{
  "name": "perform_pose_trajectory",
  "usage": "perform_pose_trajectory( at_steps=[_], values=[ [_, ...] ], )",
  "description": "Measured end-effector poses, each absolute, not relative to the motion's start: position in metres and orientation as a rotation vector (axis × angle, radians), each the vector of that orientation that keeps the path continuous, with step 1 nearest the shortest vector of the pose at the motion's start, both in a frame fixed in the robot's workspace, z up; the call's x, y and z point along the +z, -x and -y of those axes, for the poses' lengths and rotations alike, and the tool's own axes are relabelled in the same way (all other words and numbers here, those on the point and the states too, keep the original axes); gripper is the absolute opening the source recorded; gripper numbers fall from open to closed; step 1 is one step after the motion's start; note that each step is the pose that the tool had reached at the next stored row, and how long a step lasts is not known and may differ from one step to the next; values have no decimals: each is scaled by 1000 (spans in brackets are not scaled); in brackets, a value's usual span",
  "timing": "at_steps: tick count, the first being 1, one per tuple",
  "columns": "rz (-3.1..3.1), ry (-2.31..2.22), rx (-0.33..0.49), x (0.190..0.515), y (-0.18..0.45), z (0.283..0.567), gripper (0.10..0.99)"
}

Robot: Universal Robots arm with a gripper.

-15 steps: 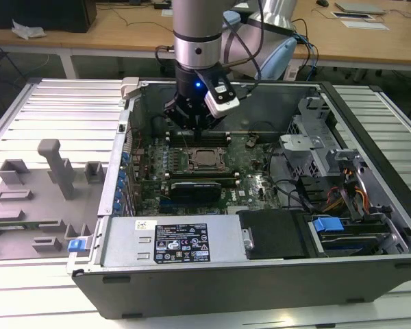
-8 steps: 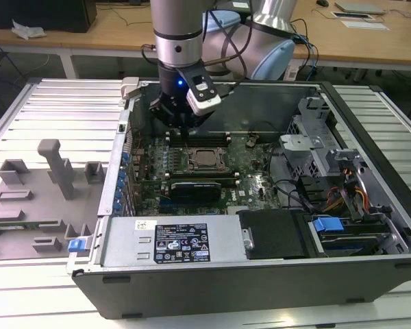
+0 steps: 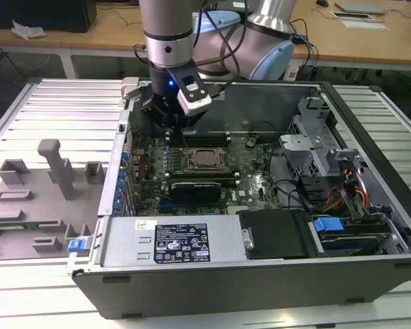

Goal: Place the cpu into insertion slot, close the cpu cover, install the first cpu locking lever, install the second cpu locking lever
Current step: 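Install the first cpu locking lever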

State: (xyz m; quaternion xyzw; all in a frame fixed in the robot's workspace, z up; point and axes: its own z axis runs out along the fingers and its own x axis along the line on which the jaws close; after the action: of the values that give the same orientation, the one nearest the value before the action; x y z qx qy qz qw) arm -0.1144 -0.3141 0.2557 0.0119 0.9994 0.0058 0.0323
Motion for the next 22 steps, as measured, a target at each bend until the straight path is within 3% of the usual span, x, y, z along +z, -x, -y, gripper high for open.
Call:
perform_pose_trajectory(
  at_steps=[14,22],
  values=[
    [-3044,-25,275,255,126,314,106],
    [-3040,-23,292,255,114,314,106]
  ],
)
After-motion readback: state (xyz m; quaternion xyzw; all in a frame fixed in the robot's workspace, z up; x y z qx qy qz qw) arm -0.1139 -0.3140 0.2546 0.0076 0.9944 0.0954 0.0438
